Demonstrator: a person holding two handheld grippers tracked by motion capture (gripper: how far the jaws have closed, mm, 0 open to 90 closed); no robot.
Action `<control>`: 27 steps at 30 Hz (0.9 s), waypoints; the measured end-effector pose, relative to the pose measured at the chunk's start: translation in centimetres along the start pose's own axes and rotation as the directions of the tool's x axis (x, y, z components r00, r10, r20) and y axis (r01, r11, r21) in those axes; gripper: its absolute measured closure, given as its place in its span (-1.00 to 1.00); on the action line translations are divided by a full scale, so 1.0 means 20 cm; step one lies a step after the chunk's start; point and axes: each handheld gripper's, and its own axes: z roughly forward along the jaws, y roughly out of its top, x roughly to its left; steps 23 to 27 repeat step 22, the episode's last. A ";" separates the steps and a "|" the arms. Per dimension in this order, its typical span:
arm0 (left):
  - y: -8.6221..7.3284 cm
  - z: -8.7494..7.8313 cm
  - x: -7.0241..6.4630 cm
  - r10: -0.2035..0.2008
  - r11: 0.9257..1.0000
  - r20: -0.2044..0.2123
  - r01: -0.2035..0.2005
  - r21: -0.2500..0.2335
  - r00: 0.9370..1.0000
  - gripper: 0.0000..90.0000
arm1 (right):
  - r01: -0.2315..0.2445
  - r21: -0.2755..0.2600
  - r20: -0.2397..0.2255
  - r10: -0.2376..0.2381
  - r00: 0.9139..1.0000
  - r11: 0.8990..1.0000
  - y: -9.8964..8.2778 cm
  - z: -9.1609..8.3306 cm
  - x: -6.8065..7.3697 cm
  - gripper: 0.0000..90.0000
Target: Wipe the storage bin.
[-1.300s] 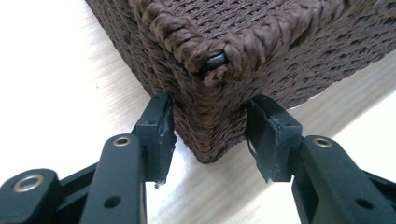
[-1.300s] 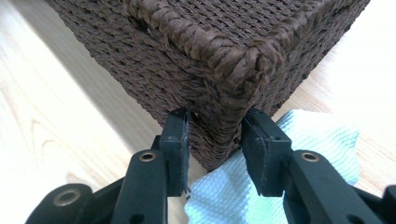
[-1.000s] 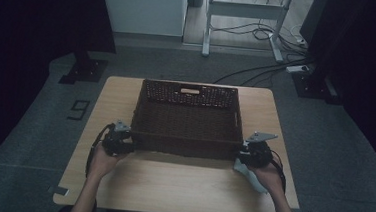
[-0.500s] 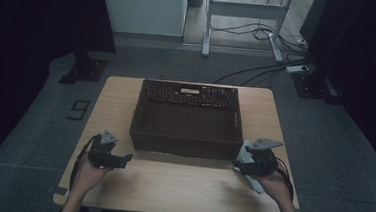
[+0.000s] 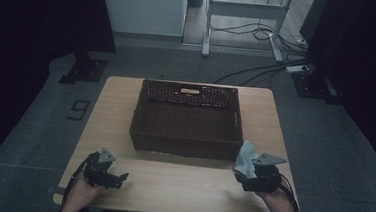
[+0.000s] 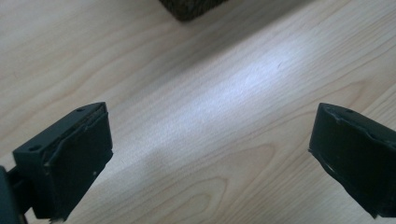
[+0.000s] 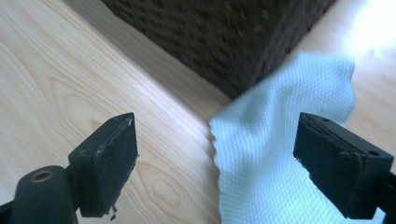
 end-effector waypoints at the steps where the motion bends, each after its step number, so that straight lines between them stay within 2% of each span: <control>1: 0.00 0.01 0.00 0.003 1.000 0.001 -0.003 0.008 1.000 -1.00 | -0.004 0.006 0.004 0.004 1.000 1.000 -0.02 0.01 0.00 -0.70; 3: -0.01 0.02 0.00 0.012 1.000 -0.003 -0.012 0.017 1.000 -1.00 | -0.017 0.032 0.015 0.016 1.000 0.999 -0.05 0.04 -0.01 -0.70; 7: -0.02 0.04 0.00 0.021 0.999 -0.003 -0.020 0.048 1.000 -1.00 | -0.008 0.092 0.034 0.005 0.999 0.996 -0.10 0.09 -0.03 -0.71; 11: -0.04 0.07 0.00 0.022 0.996 0.006 -0.023 0.086 1.000 -1.00 | 0.003 0.115 0.033 -0.007 0.999 0.993 -0.11 0.12 -0.02 -0.72; 15: -0.05 0.09 0.01 0.009 0.994 0.033 -0.012 0.107 0.999 -1.00 | 0.039 0.178 0.040 -0.046 0.998 0.983 -0.14 0.16 -0.01 -0.73; 16: -0.05 0.09 0.01 0.003 0.994 0.037 -0.007 0.107 0.999 -1.00 | 0.035 0.197 0.027 -0.041 0.999 0.980 -0.15 0.17 -0.01 -0.86; 18: -0.05 0.09 0.03 -0.016 0.994 0.051 0.011 0.109 0.999 -1.00 | -0.007 0.205 -0.002 0.008 1.000 0.979 -0.16 0.19 -0.02 -0.94; 19: -0.06 0.09 0.03 -0.035 0.993 0.060 0.028 0.112 0.998 -1.00 | -0.002 0.207 -0.008 0.004 1.000 0.978 -0.16 0.19 -0.02 -0.94; 21: -0.06 0.09 0.04 -0.042 0.994 0.054 0.036 0.106 0.998 -1.00 | -0.002 0.206 -0.007 0.003 1.000 0.979 -0.16 0.19 -0.02 -0.95; 27: -0.06 0.09 0.04 -0.044 0.994 0.052 0.039 0.103 0.998 -1.00 | 0.000 0.207 -0.013 0.003 1.000 0.978 -0.16 0.19 -0.02 -0.97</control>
